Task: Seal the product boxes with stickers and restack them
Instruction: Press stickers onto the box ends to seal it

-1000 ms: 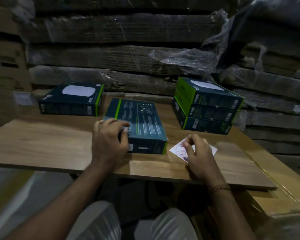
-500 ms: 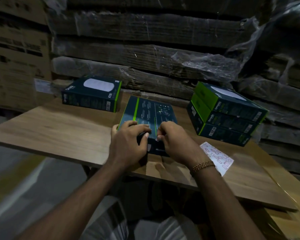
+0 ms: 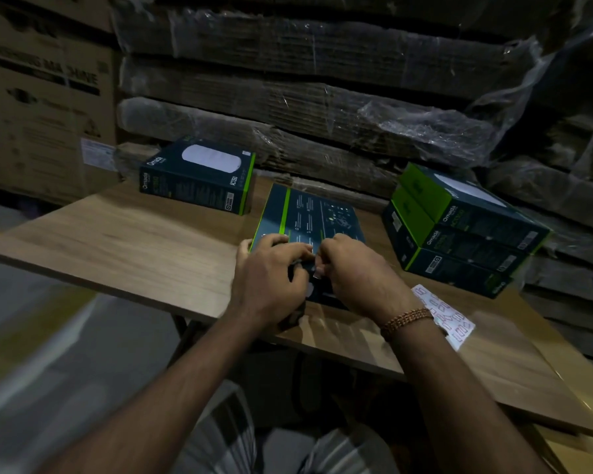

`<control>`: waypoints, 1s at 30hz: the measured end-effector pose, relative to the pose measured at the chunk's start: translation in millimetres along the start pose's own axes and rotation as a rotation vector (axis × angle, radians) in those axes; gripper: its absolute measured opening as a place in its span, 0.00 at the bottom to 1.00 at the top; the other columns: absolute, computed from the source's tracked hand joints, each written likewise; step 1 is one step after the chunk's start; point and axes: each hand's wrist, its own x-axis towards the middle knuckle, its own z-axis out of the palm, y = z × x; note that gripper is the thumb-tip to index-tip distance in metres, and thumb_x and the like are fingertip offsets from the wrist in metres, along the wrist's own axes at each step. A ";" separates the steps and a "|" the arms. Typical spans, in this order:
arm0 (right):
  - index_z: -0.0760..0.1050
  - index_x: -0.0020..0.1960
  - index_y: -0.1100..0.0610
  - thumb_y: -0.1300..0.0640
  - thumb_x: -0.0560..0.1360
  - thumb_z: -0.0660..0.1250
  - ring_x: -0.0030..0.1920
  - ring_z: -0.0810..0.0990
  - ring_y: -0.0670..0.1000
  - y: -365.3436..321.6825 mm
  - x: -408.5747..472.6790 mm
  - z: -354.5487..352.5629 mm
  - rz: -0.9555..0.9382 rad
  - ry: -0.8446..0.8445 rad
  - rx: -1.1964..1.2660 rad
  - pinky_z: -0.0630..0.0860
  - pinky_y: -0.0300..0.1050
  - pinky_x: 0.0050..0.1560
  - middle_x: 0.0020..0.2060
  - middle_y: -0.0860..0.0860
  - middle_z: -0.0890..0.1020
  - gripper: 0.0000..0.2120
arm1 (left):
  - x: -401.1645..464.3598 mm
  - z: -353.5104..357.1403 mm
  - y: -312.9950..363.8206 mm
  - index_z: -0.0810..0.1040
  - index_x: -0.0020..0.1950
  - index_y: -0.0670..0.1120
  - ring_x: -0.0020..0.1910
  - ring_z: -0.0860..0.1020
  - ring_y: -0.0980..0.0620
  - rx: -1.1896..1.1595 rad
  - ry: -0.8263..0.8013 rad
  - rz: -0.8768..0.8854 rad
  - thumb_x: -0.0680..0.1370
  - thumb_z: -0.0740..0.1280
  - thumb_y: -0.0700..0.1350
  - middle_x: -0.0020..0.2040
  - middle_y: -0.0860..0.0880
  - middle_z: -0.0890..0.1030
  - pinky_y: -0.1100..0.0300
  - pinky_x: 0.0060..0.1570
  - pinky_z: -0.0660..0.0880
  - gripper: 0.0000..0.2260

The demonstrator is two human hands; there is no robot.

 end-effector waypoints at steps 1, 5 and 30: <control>0.73 0.60 0.47 0.51 0.83 0.68 0.52 0.72 0.47 -0.4 0.4 0.1 0.003 -0.003 -0.009 0.74 0.48 0.51 0.53 0.45 0.72 0.08 | -0.2 -0.8 0.2 0.85 0.61 0.58 0.71 0.72 0.54 -0.004 -0.006 -0.003 0.77 0.60 0.52 0.61 0.54 0.82 0.36 0.76 0.58 0.18; 0.73 0.62 0.48 0.50 0.83 0.69 0.52 0.71 0.46 -1.8 2.0 0.4 0.002 0.005 -0.047 0.72 0.47 0.50 0.52 0.44 0.70 0.10 | -0.6 -1.1 -1.7 0.83 0.64 0.59 0.73 0.70 0.54 0.027 -0.035 -0.008 0.76 0.60 0.55 0.63 0.52 0.80 0.38 0.76 0.58 0.19; 0.75 0.61 0.49 0.50 0.83 0.67 0.52 0.73 0.48 -4.0 5.1 -2.9 0.000 -0.006 -0.086 0.78 0.52 0.56 0.52 0.46 0.72 0.08 | -1.1 2.3 -5.6 0.79 0.67 0.63 0.74 0.69 0.54 0.141 -0.028 0.031 0.75 0.68 0.67 0.67 0.52 0.78 0.40 0.75 0.58 0.22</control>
